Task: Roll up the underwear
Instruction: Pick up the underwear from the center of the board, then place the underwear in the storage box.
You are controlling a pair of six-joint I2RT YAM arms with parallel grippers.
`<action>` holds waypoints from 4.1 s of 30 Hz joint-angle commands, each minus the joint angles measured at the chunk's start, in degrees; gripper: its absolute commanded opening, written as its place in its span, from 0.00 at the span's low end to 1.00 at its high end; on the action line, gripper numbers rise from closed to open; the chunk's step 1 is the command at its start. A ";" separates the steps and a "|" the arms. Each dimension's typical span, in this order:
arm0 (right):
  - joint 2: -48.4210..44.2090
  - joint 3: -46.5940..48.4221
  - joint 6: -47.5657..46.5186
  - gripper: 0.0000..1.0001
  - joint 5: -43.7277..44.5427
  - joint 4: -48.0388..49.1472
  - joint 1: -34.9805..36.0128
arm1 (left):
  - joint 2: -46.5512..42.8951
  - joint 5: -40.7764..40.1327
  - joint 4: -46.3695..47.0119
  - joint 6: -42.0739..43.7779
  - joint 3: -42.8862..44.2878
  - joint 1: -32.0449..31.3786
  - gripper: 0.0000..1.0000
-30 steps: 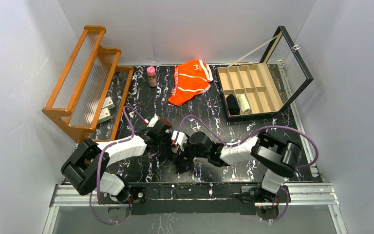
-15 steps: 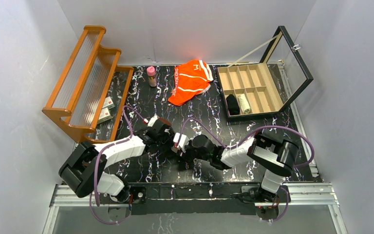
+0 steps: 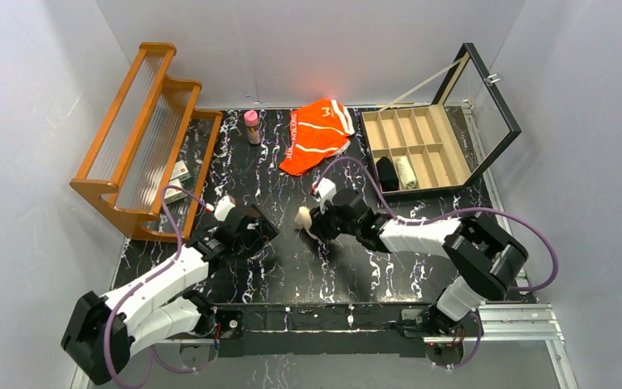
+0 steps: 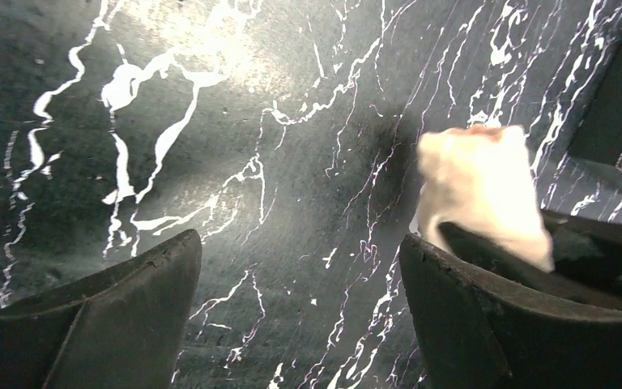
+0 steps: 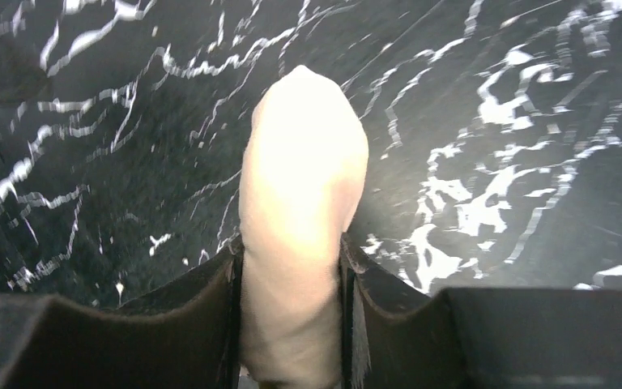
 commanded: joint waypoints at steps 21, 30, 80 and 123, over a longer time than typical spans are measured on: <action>-7.21 20.33 -18.76 0.01 13.44 -26.39 -38.18 | -7.69 -1.56 -5.96 7.97 2.32 0.74 0.94; -4.44 19.67 -24.36 0.01 11.08 -22.50 -46.06 | -5.78 -0.27 -5.79 9.09 3.54 0.75 0.94; 6.45 20.24 -26.80 0.73 6.17 -18.52 -50.83 | -2.88 1.39 -4.11 8.43 2.26 0.71 0.94; 3.78 13.76 -23.47 0.43 -0.19 -17.27 -52.49 | -1.72 2.10 -3.32 8.40 1.69 0.76 0.94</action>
